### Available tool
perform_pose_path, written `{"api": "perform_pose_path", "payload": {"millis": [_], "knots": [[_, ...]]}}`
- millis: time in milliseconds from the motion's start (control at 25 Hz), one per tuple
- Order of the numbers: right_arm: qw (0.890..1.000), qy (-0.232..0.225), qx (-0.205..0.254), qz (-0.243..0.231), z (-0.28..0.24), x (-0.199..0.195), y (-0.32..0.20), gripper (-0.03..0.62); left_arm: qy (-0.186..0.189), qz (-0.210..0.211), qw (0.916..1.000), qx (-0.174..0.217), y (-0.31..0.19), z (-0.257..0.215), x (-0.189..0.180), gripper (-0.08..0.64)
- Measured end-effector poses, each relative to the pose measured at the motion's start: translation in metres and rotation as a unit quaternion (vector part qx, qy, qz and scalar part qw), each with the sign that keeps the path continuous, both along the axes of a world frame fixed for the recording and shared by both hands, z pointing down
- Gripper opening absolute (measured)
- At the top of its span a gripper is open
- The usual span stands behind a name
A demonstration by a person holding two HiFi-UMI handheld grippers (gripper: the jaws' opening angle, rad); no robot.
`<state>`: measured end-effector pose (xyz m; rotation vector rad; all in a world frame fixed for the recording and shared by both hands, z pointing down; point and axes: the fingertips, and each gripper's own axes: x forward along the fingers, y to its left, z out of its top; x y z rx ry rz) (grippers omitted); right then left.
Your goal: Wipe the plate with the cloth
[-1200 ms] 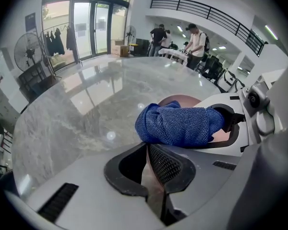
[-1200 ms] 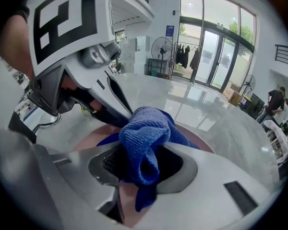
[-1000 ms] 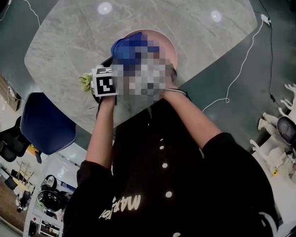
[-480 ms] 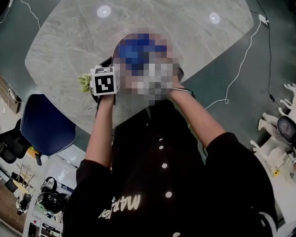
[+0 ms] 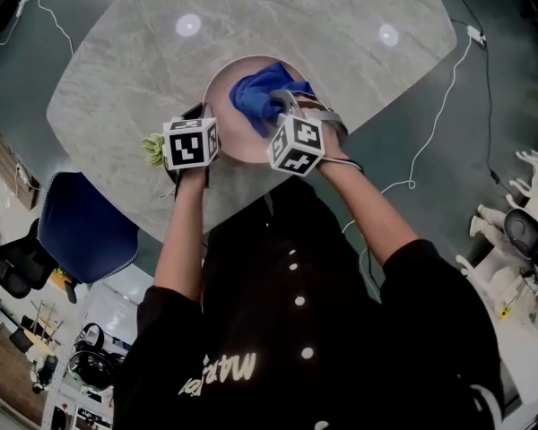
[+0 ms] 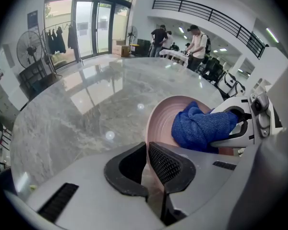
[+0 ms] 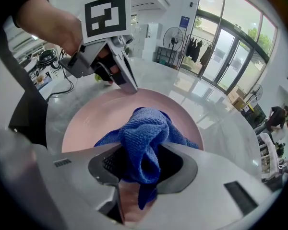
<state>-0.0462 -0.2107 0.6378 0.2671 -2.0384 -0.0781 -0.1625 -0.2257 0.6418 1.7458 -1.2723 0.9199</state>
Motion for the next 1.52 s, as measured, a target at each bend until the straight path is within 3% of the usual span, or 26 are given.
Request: {"api": "perform_pose_path", "payload": {"millis": [520,880,1160,1360,1520], "knots": [[0.996,0.082,0.008,-0.039,0.007,0.042,0.008,0.149,0.002,-0.001,1.0000,0.005,0.000,0.001,0.000,0.037],[0.996,0.084,0.015,-0.014,0.007,0.047,0.006,0.149,0.017,-0.012,0.9998,0.000,-0.001,0.002,-0.002,0.034],[0.998,0.036,0.044,0.005,-0.007,0.039,0.009,0.149,0.037,-0.023,0.9991,-0.001,0.000,0.001,-0.002,0.032],[0.999,-0.039,0.023,0.024,-0.038,0.009,0.024,0.149,0.046,-0.026,0.9986,-0.002,0.001,0.001,-0.002,0.032],[0.997,-0.068,0.006,0.026,-0.048,-0.015,0.031,0.149,0.047,-0.025,0.9986,-0.001,0.000,0.000,-0.002,0.032]]}}
